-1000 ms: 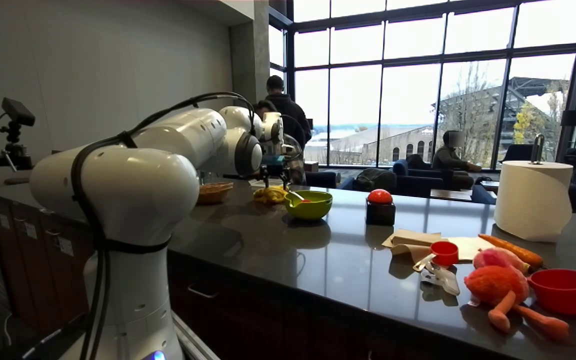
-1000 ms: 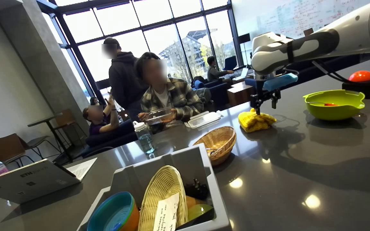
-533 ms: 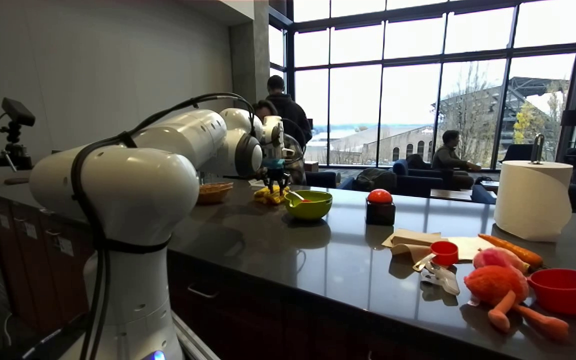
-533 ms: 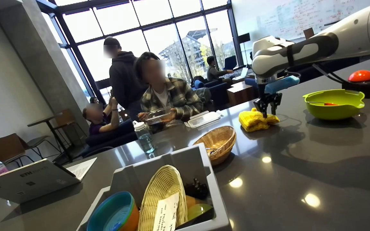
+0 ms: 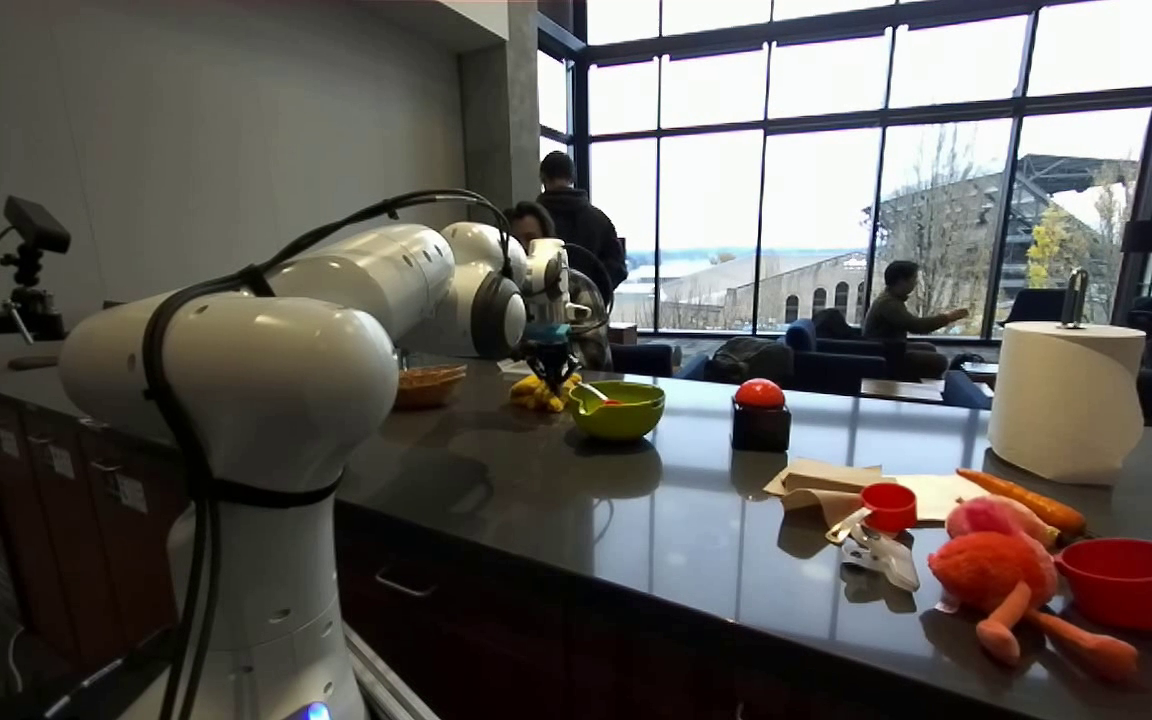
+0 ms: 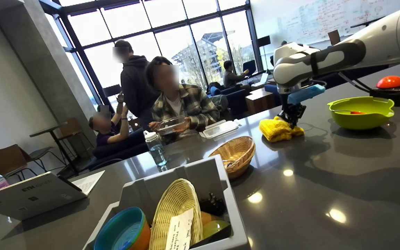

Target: Put the yellow object in the green bowl

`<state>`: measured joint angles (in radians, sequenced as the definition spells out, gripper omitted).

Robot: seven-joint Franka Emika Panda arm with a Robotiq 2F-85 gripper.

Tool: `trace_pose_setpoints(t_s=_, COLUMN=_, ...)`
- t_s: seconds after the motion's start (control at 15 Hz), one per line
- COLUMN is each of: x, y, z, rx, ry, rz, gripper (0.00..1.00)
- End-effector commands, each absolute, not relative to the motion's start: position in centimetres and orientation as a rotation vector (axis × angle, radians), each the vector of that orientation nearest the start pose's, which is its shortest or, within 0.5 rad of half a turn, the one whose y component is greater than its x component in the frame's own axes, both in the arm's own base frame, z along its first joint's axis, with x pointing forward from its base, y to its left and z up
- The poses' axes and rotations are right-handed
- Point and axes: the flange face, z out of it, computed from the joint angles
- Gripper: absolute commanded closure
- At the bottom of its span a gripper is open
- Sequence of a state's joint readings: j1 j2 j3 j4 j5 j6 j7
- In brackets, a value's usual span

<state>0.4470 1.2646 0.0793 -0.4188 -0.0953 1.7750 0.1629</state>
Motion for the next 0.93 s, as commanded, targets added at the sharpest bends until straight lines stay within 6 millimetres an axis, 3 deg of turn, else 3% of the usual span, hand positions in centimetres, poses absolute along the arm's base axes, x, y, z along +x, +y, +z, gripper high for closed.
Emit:
trace_pose_setpoints(t_s=0.0, x=72.7, y=36.3, z=29.4, rx=-3.100, ry=-0.461, rz=-0.153, gripper=0.99)
trace_pose_setpoints(t_s=0.27, x=72.4, y=36.9, z=30.8, rx=-3.116, ry=-0.364, rz=-0.140, gripper=0.99)
trace_pose_setpoints(t_s=0.53, x=70.7, y=38.9, z=36.4, rx=-3.118, ry=-0.370, rz=-0.183, gripper=0.99)
trace_pose_setpoints(t_s=0.87, x=66.6, y=41.8, z=45.9, rx=-3.129, ry=-0.428, rz=-0.248, gripper=0.99)
